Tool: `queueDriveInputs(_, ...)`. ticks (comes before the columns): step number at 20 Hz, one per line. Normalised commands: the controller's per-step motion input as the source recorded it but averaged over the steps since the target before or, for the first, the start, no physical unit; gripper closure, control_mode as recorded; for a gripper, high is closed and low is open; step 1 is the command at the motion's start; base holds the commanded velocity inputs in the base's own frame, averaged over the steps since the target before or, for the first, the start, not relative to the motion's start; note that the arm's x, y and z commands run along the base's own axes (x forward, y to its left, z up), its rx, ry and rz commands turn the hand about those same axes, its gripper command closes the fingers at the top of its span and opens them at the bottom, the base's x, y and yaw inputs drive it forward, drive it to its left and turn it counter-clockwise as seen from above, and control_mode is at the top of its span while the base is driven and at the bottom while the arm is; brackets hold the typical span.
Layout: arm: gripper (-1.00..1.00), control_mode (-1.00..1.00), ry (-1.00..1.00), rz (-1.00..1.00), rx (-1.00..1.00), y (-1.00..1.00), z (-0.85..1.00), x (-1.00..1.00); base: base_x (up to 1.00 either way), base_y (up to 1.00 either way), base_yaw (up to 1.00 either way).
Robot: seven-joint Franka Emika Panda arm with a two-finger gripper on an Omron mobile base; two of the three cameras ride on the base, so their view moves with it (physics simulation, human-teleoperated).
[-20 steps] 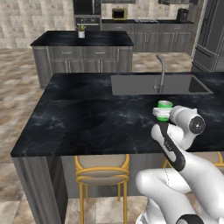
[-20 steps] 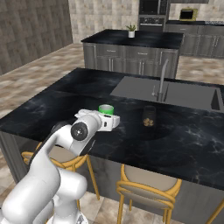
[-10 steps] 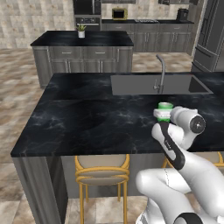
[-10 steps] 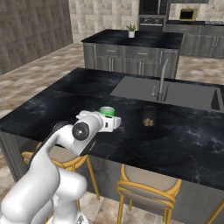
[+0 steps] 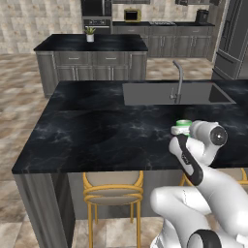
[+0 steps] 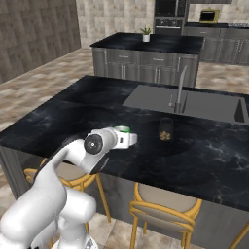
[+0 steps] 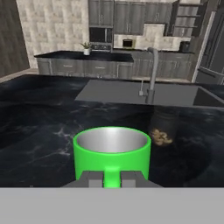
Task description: Open the cabinet directly in front. Then move the liquor and the mug to the dining counter with the jar on it.
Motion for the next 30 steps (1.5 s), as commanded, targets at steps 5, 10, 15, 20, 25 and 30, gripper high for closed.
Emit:
queueDriveInputs(5,1.00,-1.00,-0.03,0.00,-0.01,0.00,-0.13,0.20,0.00,0.00,0.00)
queueDriveInputs(10,1.00,-1.00,-0.03,0.00,0.00,0.07,-0.16,0.41,0.00,0.00,0.00)
queueDriveInputs(15,1.00,-1.00,0.00,0.00,0.00,0.00,-0.23,0.33,0.00,0.00,0.00)
queueDriveInputs(20,1.00,-1.00,0.00,0.00,0.00,0.00,-0.43,0.14,0.00,0.00,0.00)
queueDriveInputs(25,1.00,-1.00,-0.02,0.00,0.00,0.00,-0.19,0.03,0.00,0.00,0.00)
queueDriveInputs(30,1.00,-1.00,-0.04,0.00,0.08,0.00,-0.14,0.00,0.00,0.00,0.00)
